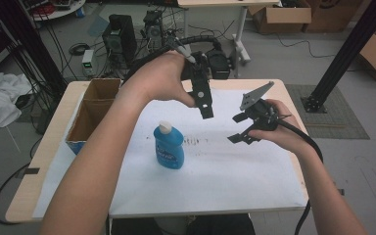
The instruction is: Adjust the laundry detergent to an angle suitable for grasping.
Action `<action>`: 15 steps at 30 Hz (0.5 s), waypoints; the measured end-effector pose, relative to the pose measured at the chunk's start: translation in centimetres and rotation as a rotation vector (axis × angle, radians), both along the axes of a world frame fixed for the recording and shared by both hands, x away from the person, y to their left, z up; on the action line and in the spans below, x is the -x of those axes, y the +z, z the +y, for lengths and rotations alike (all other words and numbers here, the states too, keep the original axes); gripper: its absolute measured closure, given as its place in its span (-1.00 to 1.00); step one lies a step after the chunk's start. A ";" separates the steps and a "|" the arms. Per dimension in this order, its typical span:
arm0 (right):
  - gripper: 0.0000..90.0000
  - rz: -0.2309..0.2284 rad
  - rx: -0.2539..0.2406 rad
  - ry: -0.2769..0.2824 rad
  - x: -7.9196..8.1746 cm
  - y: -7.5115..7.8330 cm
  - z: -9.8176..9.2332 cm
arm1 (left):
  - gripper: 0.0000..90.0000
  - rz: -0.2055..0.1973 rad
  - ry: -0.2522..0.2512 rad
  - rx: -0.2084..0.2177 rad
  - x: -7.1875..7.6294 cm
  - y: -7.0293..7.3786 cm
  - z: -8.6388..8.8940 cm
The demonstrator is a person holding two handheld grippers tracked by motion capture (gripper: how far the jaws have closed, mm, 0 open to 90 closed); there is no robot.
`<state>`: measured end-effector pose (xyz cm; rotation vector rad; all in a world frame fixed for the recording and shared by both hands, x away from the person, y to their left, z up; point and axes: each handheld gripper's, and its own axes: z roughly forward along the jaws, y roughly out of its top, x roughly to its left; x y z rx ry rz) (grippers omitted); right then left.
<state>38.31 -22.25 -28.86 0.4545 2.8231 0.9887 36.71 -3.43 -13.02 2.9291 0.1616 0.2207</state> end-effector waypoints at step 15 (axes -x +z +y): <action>-0.49 0.008 -0.006 0.061 0.8 -2.3 3.7 | -0.85 -0.003 0.004 0.005 0.1 0.2 0.3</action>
